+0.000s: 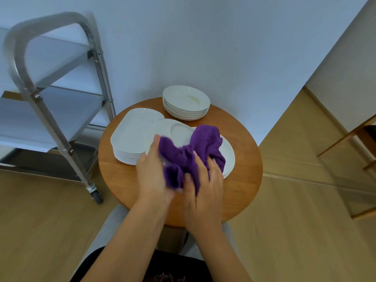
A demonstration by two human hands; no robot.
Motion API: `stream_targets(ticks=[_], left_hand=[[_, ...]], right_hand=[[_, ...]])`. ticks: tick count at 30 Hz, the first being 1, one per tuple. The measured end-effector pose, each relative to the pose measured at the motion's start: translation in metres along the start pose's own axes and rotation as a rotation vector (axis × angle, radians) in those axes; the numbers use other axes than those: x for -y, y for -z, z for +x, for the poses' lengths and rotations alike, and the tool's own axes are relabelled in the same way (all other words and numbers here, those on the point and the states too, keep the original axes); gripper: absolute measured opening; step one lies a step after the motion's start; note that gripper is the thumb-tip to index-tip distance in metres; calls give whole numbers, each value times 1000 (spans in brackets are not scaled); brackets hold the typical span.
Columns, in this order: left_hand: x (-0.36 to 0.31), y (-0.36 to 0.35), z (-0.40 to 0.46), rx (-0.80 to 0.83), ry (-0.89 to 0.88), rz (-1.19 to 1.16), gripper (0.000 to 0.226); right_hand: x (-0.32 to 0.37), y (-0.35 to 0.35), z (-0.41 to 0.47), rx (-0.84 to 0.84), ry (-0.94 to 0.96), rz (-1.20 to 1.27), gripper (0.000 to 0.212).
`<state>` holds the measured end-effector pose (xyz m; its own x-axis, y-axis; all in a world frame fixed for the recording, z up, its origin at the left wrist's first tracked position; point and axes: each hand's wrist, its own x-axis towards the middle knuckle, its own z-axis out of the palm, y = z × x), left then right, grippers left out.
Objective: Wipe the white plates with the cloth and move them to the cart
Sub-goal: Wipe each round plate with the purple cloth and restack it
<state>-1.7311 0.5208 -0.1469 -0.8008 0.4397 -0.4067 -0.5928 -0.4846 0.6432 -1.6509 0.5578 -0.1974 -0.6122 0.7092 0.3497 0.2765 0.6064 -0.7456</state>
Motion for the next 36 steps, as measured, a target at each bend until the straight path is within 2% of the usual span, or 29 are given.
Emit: stream_targets(ticks=[2,4,7,10,11,13,15,16,18,20,21,23,24,27,29,31,32,33,36], left_hand=[[-5,6,3,-69,-62,65,15],[-9,9,1,-45,-184,136,5],[-10,10,-2,60,-323,307,2],[-8,9,-9,243,-484,627,13],[-7,9,-11,330,-528,737,15],[-2,9,-13,510,-665,1032,18],[2,8,-10,625,-897,1357,28],[2,8,-7,656,-1035,1463,34],[5,5,-4,699,-1268,1567,40],[8,3,-3,747,-1409,1623,40],[10,3,-2,766,-1422,1631,42],[13,8,3,721,-1302,1551,52],[14,12,6,644,-1202,1464,55],[11,23,20,187,-899,1235,58],[7,27,30,-30,-476,1005,64],[4,32,39,-67,-60,618,54],[4,36,42,-72,61,490,45],[4,39,44,-71,101,463,37],[6,43,48,-78,58,477,27]], right_hand=[[-14,1,0,47,-124,137,40],[-23,4,10,72,-191,292,30],[-22,18,35,79,-291,444,19],[-8,39,59,32,-566,709,22],[-4,46,65,54,-633,848,29],[7,64,75,144,-678,1070,64],[14,78,81,209,-656,1078,87],[13,83,82,192,-646,1006,85],[7,84,79,114,-629,881,59],[0,81,75,10,-634,869,30],[-4,78,73,-36,-628,867,21],[-9,75,70,-104,-608,839,12],[-12,74,69,-139,-598,818,11],[-23,72,65,-210,-591,780,22],[-27,70,62,-204,-575,773,23],[-30,67,60,-193,-558,756,24],[-31,65,59,-200,-550,741,25],[-33,65,58,-215,-542,721,24],[-38,65,57,-268,-502,622,21]])
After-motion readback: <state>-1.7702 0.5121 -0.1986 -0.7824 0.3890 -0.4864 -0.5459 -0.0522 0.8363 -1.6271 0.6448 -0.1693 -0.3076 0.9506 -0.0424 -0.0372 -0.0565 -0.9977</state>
